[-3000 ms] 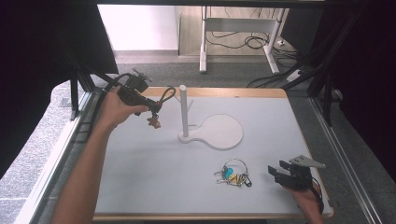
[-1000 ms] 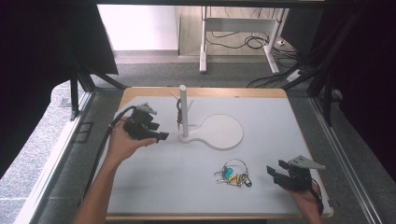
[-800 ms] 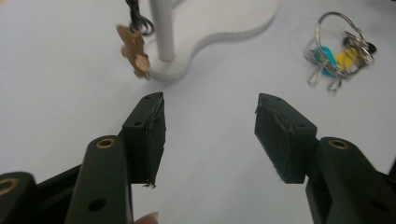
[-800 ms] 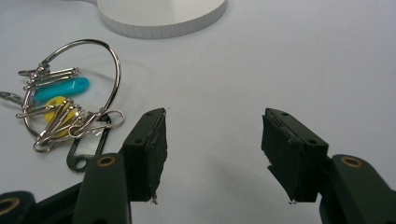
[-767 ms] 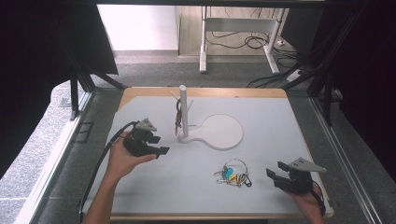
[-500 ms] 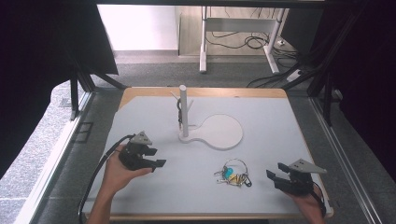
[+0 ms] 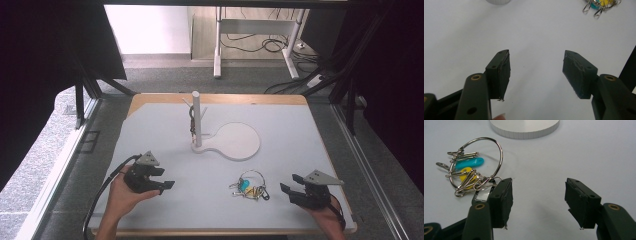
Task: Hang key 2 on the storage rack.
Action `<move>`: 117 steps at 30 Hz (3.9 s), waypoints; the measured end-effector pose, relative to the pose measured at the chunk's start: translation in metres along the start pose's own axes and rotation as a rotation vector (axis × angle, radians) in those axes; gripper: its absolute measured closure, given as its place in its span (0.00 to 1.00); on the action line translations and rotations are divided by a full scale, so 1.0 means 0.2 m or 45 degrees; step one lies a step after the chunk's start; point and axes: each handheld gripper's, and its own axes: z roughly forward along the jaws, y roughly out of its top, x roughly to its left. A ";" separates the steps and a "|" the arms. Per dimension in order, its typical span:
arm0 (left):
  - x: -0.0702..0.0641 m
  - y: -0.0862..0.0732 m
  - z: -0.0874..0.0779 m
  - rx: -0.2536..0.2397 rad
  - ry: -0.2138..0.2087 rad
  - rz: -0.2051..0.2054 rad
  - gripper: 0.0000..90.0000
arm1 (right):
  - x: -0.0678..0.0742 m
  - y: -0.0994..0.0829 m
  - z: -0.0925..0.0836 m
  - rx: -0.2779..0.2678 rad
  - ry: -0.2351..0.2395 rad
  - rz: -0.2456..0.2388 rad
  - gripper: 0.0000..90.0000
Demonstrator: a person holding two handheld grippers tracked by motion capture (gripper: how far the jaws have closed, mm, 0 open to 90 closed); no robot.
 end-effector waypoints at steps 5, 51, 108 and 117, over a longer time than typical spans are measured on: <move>-0.01 0.00 0.00 -0.024 -0.052 -0.017 0.43 | -0.01 0.00 0.01 0.022 -0.007 0.014 0.44; -0.01 -0.04 -0.04 -0.045 -0.088 0.036 0.43 | 0.13 0.48 0.43 0.762 0.228 -0.214 0.71; 0.04 -0.07 -0.06 -0.100 -0.077 -0.069 0.44 | 0.18 0.84 0.16 0.870 0.424 -0.211 0.97; 0.04 -0.07 -0.06 -0.100 -0.079 -0.071 0.44 | 0.18 0.96 0.15 0.818 0.380 -0.219 0.97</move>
